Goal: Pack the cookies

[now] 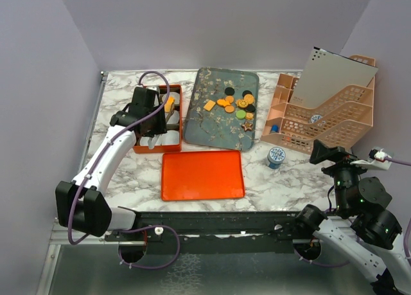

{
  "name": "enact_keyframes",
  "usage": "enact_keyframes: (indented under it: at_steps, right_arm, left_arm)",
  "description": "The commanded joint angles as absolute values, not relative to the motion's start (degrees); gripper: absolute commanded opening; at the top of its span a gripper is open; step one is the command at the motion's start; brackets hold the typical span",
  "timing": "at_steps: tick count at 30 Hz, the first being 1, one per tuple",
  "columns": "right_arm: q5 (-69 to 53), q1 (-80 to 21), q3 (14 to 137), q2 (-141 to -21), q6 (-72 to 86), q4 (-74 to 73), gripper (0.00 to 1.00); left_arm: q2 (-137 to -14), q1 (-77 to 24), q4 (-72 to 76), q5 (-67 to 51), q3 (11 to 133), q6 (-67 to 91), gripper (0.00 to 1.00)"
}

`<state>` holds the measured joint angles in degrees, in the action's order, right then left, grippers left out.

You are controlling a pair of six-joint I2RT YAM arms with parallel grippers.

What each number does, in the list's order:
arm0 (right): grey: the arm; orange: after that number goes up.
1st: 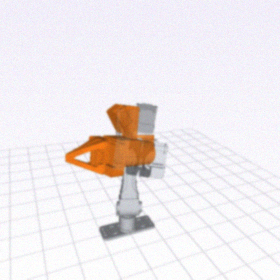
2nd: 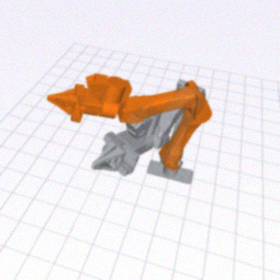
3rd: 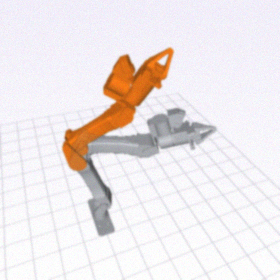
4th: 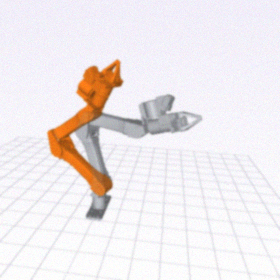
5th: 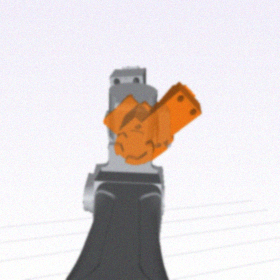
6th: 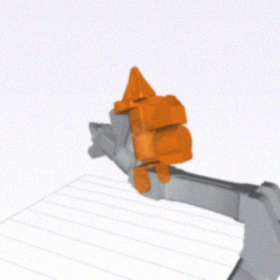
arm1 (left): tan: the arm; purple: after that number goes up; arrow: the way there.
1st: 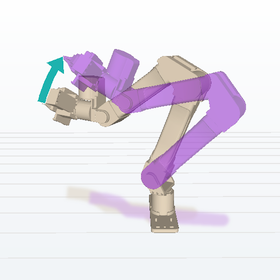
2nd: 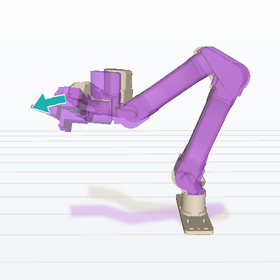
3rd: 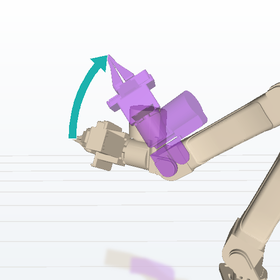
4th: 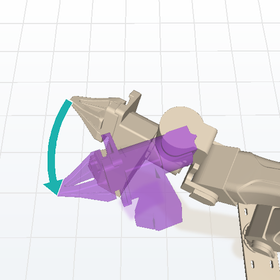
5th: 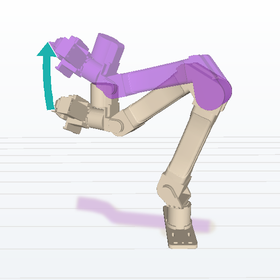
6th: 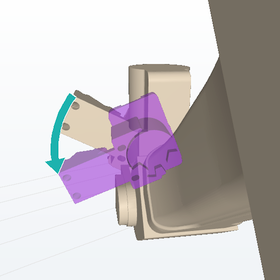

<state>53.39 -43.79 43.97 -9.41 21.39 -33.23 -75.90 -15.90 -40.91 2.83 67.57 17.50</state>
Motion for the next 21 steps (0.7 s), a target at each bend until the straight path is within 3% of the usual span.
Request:
enact_keyframes:
  at_steps: [1, 17, 21]
  right_arm:
    - [54.32, -43.86, 43.35, -9.14, 21.36, -34.53, 1.00]
    - [54.35, -43.86, 43.07, -10.02, 20.79, -34.03, 1.00]
    - [54.43, -43.86, 42.98, -10.11, 20.70, -33.91, 1.00]
  left_arm:
    - [-77.83, -15.39, -39.12, 3.15, 67.06, 17.44, 0.00]
    - [-83.74, -15.29, -35.91, 2.42, 65.93, 18.02, 0.00]
    - [-84.32, -15.29, -35.60, 3.22, 65.91, 17.74, 0.05]
